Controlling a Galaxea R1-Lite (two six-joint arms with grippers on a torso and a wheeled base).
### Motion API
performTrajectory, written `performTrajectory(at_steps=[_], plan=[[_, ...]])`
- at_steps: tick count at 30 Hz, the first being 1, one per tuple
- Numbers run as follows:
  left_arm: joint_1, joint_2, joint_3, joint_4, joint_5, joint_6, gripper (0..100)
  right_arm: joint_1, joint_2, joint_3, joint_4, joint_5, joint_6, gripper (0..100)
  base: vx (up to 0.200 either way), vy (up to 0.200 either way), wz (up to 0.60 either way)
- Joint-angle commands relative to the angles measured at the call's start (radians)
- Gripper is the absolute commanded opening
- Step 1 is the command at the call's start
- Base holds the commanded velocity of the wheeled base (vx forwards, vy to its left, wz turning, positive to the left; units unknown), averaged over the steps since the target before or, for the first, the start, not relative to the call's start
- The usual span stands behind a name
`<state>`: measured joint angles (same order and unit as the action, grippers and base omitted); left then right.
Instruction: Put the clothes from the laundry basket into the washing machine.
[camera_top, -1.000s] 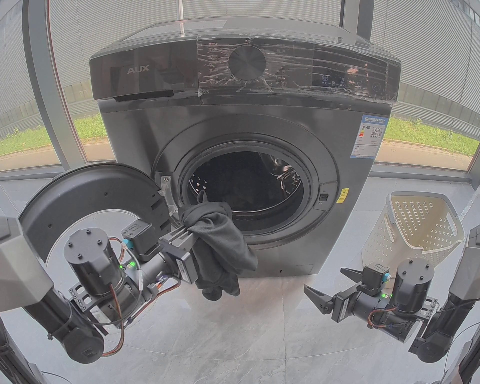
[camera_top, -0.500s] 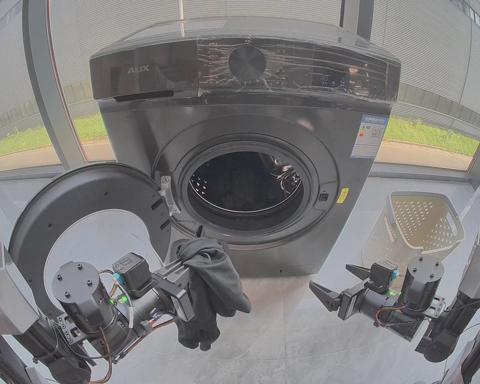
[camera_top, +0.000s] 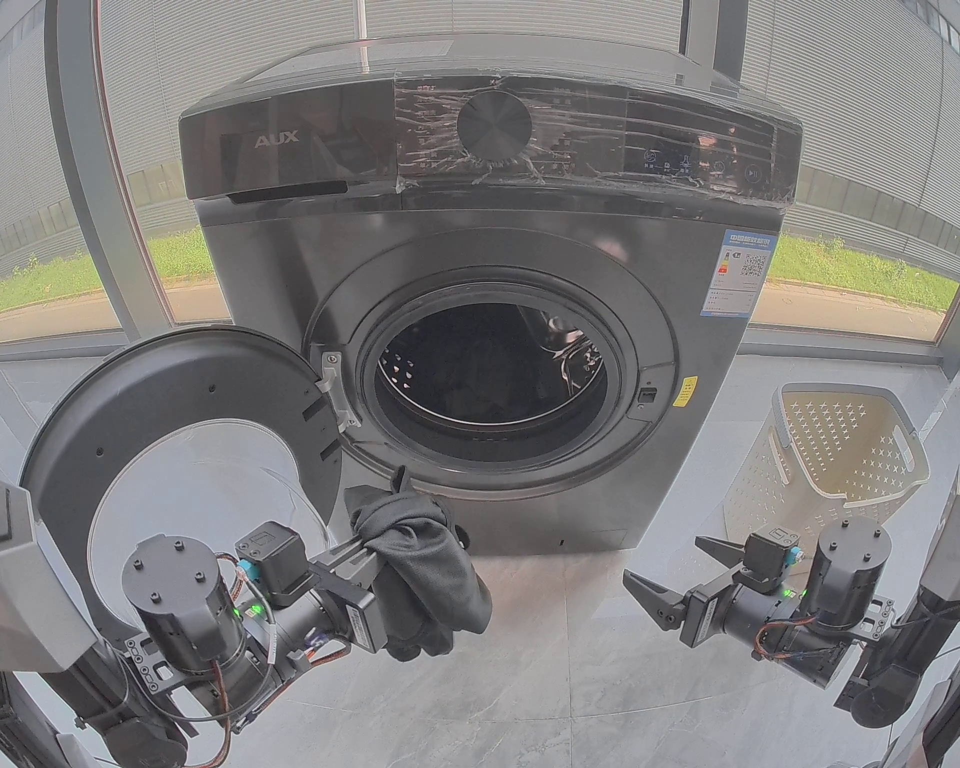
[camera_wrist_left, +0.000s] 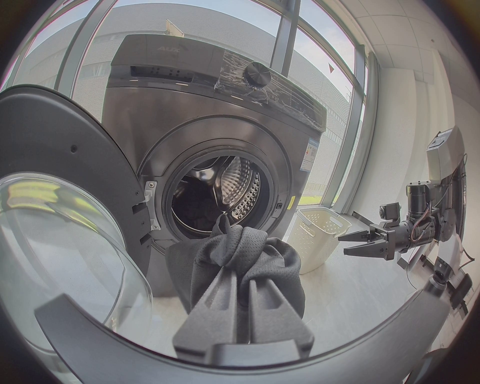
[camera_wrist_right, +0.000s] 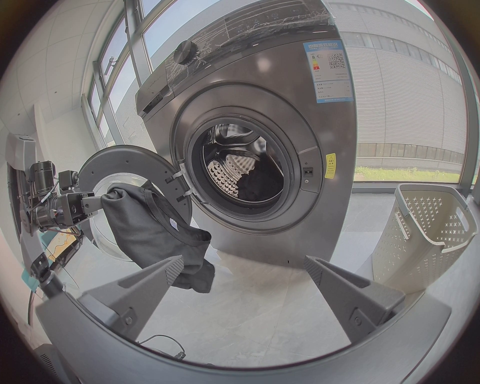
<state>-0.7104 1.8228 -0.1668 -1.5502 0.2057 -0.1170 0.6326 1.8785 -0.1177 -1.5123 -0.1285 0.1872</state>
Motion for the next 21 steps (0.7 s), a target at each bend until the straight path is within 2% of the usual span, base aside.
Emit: performTrajectory(at_steps=[1,2,11,17,21], plan=[[0.002,0.020,-0.005,-0.001,0.003,0.000,0,0.004,0.002,0.004,0.000,0.000,0.000,100,0.200,0.000,0.00],[-0.001,0.020,-0.005,-0.002,0.003,0.000,0,0.006,0.002,0.003,0.000,0.000,0.001,100,0.200,0.000,0.00],[-0.006,0.032,0.004,-0.002,0.003,0.000,0,0.012,0.001,0.001,-0.002,0.000,0.001,100,0.000,0.000,0.00],[-0.011,0.033,0.001,-0.002,0.003,0.000,0,0.012,0.002,0.003,-0.002,0.000,0.001,100,0.200,0.000,0.00],[-0.020,0.033,0.004,-0.002,0.003,0.002,0,0.012,0.002,0.003,0.000,0.000,0.001,100,0.000,0.000,0.00]])
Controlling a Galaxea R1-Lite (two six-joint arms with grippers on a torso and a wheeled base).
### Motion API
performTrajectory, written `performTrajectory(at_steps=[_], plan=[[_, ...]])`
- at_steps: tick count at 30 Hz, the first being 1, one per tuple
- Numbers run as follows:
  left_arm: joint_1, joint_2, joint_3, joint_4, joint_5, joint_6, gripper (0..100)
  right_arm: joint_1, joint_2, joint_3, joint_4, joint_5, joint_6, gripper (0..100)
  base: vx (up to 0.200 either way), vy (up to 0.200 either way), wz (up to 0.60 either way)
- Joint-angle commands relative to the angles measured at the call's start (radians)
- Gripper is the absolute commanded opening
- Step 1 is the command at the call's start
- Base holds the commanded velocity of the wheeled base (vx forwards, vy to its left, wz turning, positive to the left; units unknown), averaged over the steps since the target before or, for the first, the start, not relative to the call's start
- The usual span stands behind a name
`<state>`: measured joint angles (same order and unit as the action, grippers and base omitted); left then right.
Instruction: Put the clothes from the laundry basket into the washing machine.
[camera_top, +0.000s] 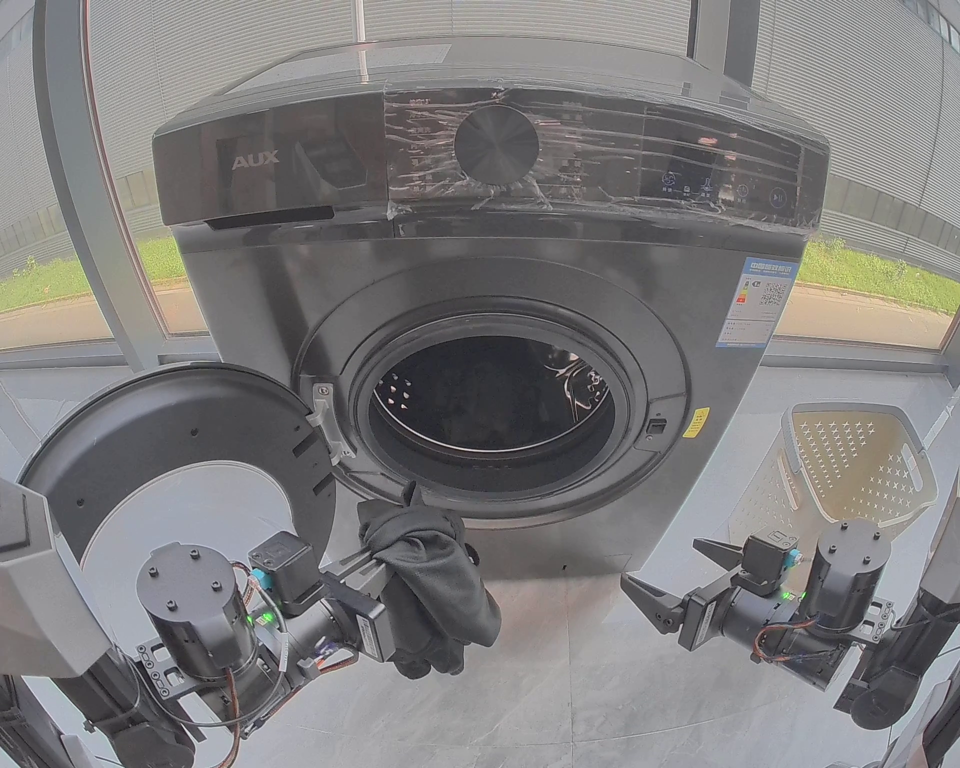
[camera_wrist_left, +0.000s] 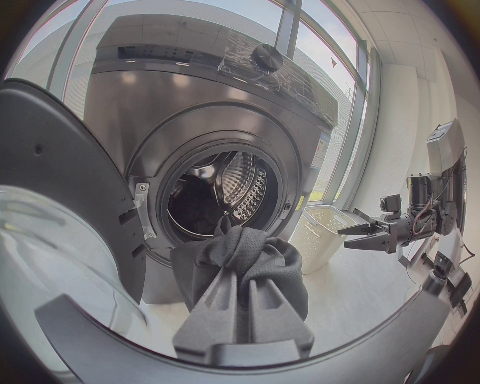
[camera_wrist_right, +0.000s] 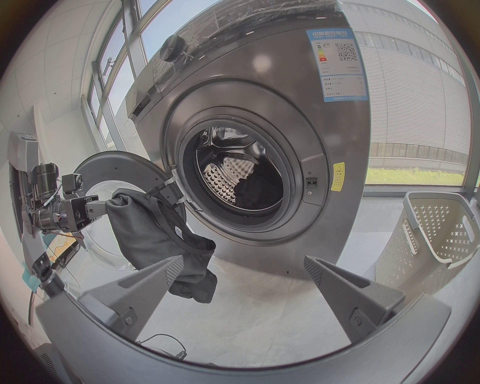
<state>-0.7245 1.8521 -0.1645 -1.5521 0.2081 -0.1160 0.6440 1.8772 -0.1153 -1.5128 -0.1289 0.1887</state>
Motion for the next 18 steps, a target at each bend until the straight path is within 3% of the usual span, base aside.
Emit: performTrajectory(at_steps=[1,11,18], plan=[[-0.007,0.004,0.002,0.001,0.001,0.001,0,0.000,0.003,0.000,0.000,0.000,0.000,100,0.000,0.000,0.00],[-0.016,0.018,-0.001,0.000,0.002,-0.002,0,0.000,0.002,0.000,-0.001,0.000,0.000,100,0.180,0.000,0.00],[-0.016,0.030,-0.001,0.000,0.004,-0.004,0,0.002,0.002,0.002,0.000,0.000,0.000,100,0.000,0.000,0.00]])
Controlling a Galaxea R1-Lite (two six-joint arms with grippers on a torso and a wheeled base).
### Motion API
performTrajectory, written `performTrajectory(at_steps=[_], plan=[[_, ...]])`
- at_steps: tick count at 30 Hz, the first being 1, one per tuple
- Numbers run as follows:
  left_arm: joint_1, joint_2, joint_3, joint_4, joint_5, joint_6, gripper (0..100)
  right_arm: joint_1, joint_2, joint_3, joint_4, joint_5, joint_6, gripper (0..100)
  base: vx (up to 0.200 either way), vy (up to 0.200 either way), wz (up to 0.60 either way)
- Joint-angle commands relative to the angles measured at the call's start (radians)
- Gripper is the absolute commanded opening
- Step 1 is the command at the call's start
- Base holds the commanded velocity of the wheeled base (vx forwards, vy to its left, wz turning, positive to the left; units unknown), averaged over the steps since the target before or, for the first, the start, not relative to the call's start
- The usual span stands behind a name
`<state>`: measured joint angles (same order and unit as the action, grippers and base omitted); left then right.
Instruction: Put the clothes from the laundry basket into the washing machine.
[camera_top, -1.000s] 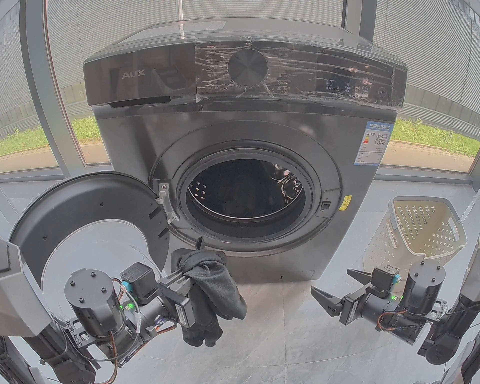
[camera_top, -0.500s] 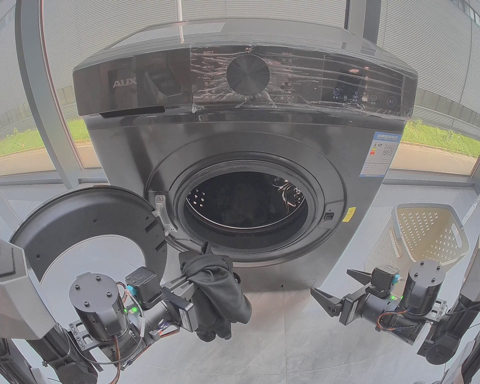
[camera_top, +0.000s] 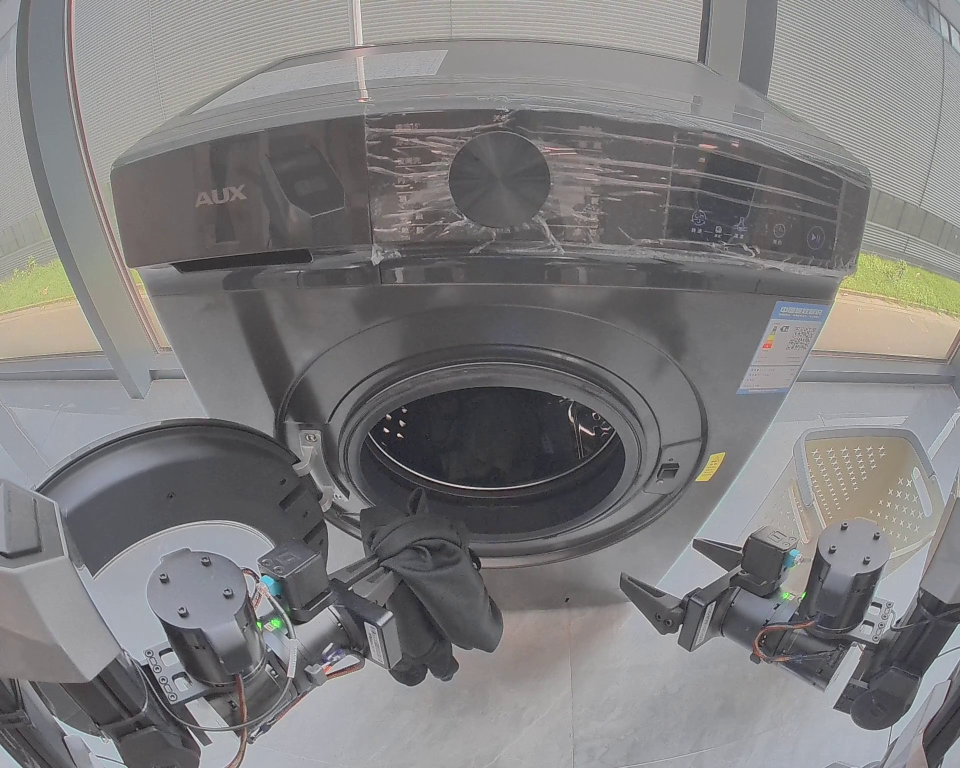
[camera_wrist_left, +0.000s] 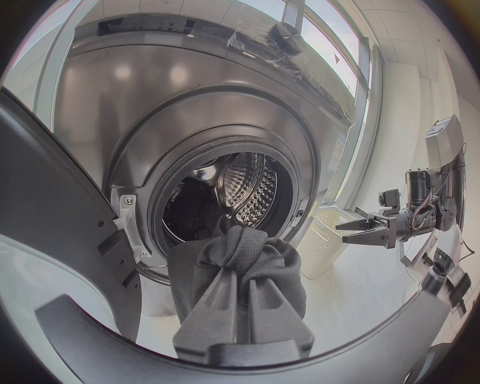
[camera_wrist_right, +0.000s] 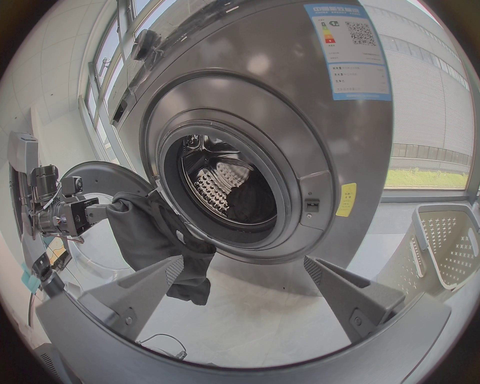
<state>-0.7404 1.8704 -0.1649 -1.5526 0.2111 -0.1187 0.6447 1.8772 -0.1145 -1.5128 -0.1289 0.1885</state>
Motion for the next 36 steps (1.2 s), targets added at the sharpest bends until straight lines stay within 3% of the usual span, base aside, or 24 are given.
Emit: performTrajectory(at_steps=[1,6,10,14,20,26,36], plan=[[0.000,0.013,0.001,0.000,0.001,0.001,0,0.001,0.002,0.001,-0.001,0.000,0.000,100,0.000,0.000,0.00],[-0.005,0.012,-0.008,0.000,0.004,-0.007,0,0.003,0.002,0.001,0.000,0.000,0.000,100,0.000,0.000,0.00],[-0.045,0.038,-0.073,-0.001,0.002,-0.067,0,0.020,-0.009,-0.008,0.000,-0.001,0.000,100,0.000,0.000,0.00],[-0.034,0.118,-0.159,-0.001,0.002,-0.078,0,0.024,-0.009,0.001,0.000,-0.001,0.000,100,0.000,0.000,0.00],[0.015,0.283,-0.318,0.000,-0.156,-0.076,0,0.043,-0.012,0.001,0.000,-0.003,0.006,100,0.000,0.000,0.00],[0.073,0.406,-0.545,0.000,-0.081,-0.084,0,0.043,-0.010,-0.001,0.000,-0.001,0.006,100,0.000,0.000,0.00],[0.105,0.544,-0.877,0.022,-0.024,-0.085,0,0.044,0.014,0.010,0.000,-0.001,0.008,100,0.000,0.000,0.00]])
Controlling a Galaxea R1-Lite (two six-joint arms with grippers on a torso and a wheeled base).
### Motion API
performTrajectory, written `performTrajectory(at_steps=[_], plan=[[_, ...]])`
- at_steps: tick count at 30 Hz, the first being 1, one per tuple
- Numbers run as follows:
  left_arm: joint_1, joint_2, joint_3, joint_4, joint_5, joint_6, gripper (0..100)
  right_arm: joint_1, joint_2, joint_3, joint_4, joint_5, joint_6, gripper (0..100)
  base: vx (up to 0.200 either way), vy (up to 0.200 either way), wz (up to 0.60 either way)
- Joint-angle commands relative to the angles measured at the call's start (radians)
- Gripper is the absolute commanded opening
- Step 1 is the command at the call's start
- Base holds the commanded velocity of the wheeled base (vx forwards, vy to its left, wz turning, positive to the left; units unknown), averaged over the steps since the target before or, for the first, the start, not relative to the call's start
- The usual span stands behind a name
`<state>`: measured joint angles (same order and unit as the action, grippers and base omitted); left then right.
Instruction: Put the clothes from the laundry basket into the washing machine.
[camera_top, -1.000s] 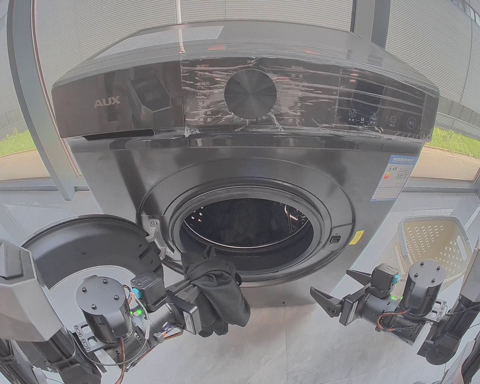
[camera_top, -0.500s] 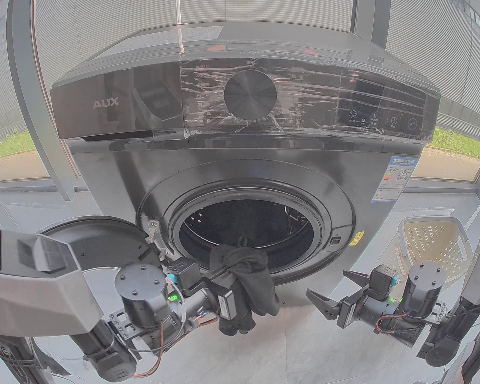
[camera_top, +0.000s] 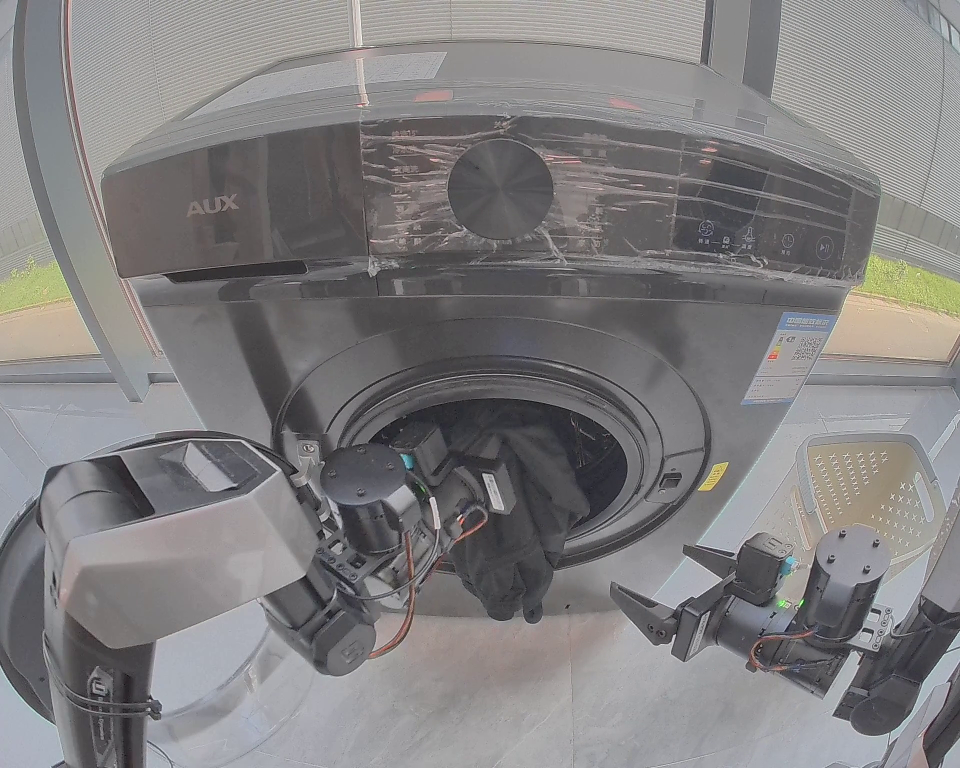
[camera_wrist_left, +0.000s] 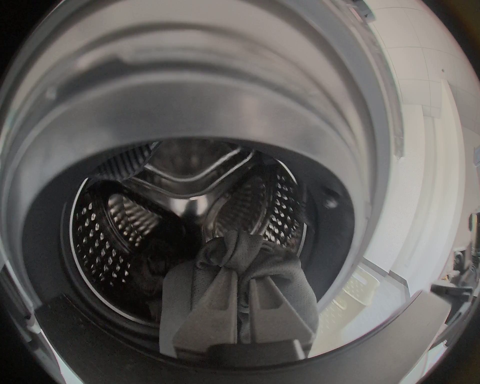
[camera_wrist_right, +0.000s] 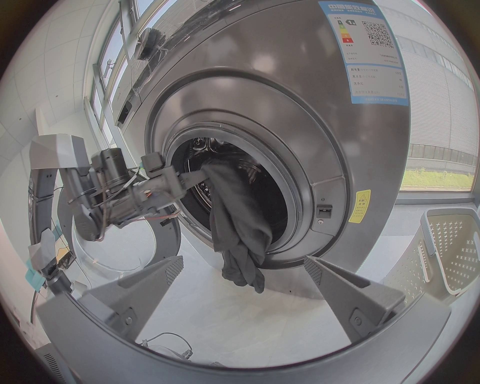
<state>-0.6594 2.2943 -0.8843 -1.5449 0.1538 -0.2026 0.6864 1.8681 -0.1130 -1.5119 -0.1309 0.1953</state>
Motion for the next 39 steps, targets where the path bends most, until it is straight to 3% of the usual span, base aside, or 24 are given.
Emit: performTrajectory(at_steps=[1,11,19,26,29,31,39], plan=[[0.023,0.126,-0.162,0.025,0.033,-0.001,0,0.002,0.026,0.009,-0.002,0.000,0.003,100,0.000,0.000,0.00],[0.026,0.179,-0.203,0.115,0.030,-0.005,0,0.013,0.028,0.009,-0.002,0.000,0.006,100,0.000,0.000,0.00],[0.055,0.321,-0.453,0.210,0.024,-0.005,0,0.015,0.034,0.007,-0.002,0.000,0.007,100,0.000,0.000,0.00],[0.073,0.399,-0.670,0.330,-0.011,0.008,0,0.016,0.042,0.007,-0.002,0.000,0.007,100,0.000,0.000,0.00],[0.095,0.462,-0.878,0.428,0.013,0.009,0,0.022,0.049,0.009,-0.002,0.000,0.009,100,0.000,0.000,0.00],[0.113,0.487,-0.947,0.474,0.036,0.009,0,0.036,0.049,0.010,-0.002,0.000,0.010,100,0.000,0.000,0.00],[0.121,0.491,-0.976,0.493,0.046,0.009,0,0.044,0.049,0.009,-0.002,0.000,0.015,100,0.000,0.000,0.00]])
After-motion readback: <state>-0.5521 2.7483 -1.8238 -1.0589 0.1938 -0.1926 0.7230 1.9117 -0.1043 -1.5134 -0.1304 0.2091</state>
